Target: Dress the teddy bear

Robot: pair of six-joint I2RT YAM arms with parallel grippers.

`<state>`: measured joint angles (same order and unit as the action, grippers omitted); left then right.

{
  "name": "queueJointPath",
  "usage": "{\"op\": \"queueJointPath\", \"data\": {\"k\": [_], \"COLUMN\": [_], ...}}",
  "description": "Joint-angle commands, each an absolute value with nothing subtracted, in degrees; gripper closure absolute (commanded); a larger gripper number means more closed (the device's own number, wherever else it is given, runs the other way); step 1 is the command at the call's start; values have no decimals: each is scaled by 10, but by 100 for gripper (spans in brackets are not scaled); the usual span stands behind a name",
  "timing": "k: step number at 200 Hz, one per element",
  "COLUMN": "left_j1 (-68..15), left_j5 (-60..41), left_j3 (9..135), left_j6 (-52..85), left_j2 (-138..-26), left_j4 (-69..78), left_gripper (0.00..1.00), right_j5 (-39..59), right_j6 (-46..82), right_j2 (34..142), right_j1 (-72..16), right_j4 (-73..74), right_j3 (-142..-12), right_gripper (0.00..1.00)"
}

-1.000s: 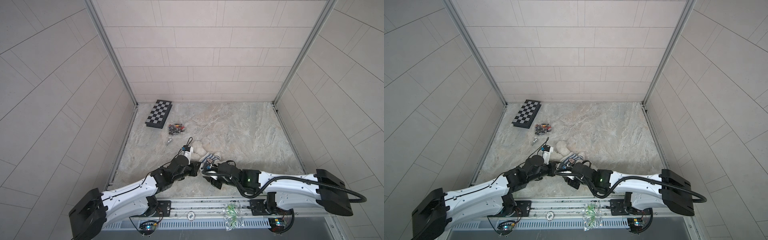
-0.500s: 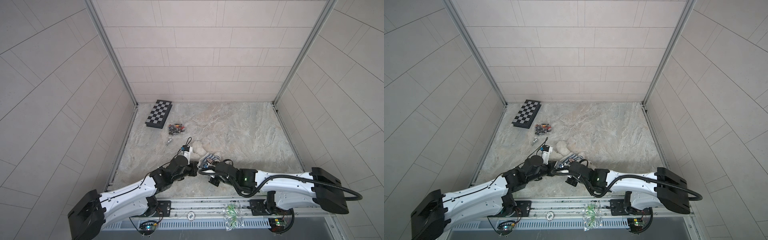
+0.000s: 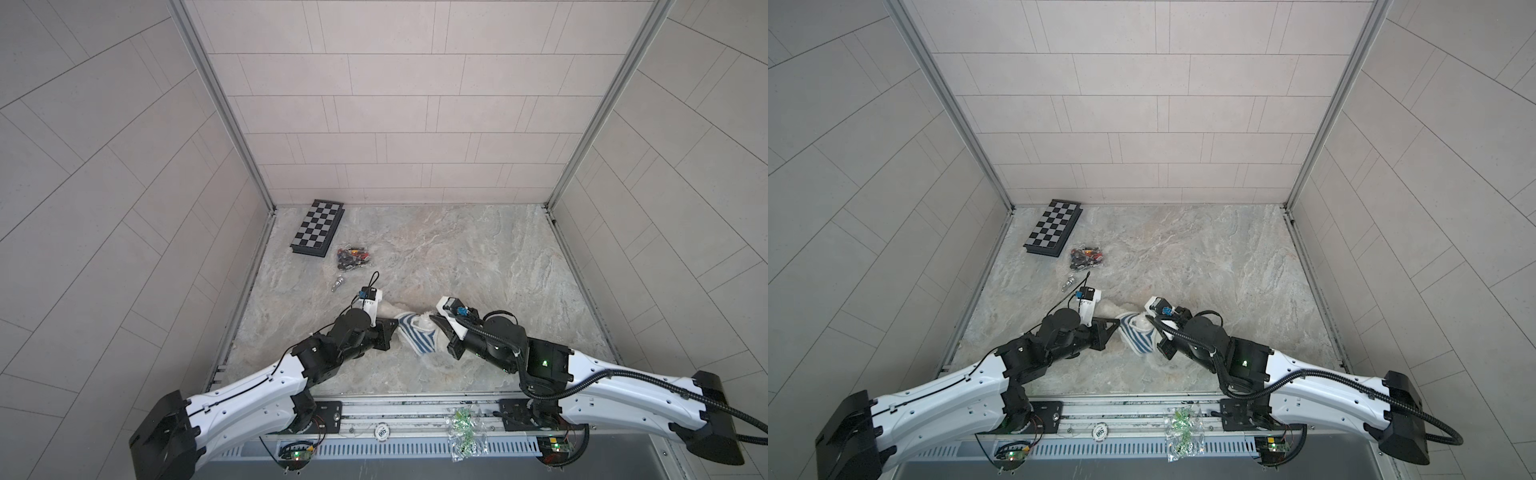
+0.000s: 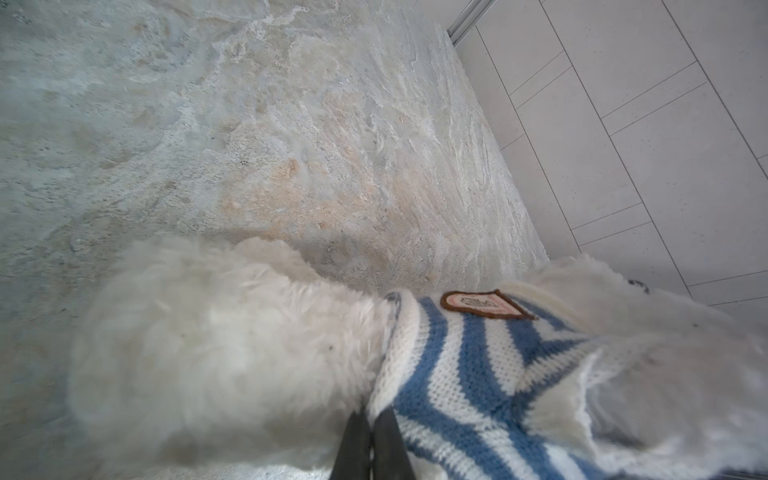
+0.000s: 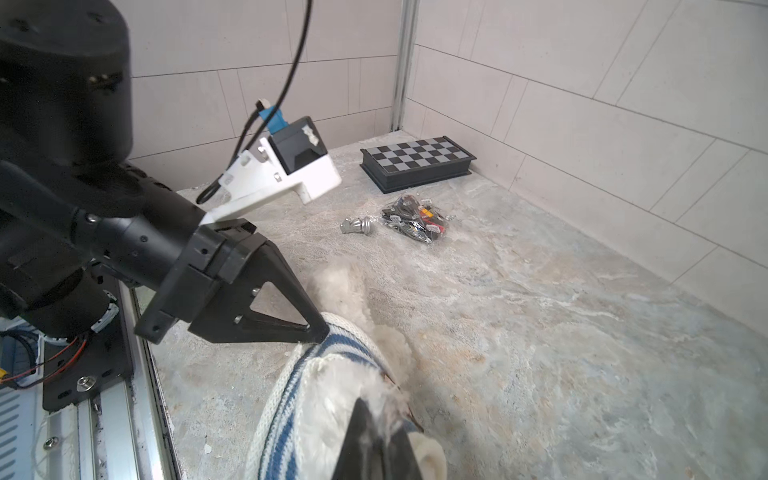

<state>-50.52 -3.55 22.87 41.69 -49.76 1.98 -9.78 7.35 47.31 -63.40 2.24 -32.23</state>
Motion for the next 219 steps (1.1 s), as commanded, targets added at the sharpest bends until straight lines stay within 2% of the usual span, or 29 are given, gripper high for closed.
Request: {"op": "queueJointPath", "data": {"k": [1,25,55,116,144,163,190,219], "left_j1": [-500,-524,-534,-490,-488,-488,-488,-489], "left_j5": [-11,-40,-42,-30,-27,-38,-51,-64], "left_j3": [233,258,283,316,335,334,328,316], "left_j6": [378,358,351,321,307,309,314,326], "left_j2": [-503,-525,-574,-636,-654,-655,-651,-645], "left_j4": [-56,-34,-36,-47,-59,-50,-37,-16], "left_gripper": [100,100,100,100,100,100,100,100], "right_j5": [-124,-117,-56,-28,-8,44,98,139], "right_j6": [137,200,270,296,275,253,237,217], "right_j2": [479,518,556,599,595,585,568,577], "right_j1": [-612,-586,-527,-449,-443,-443,-445,-455], "right_j4": [60,77,96,122,112,96,53,14], "right_j3": [-329,-319,-306,-283,-293,-311,-338,-375], "right_gripper": [100,100,100,100,100,88,66,54]}}
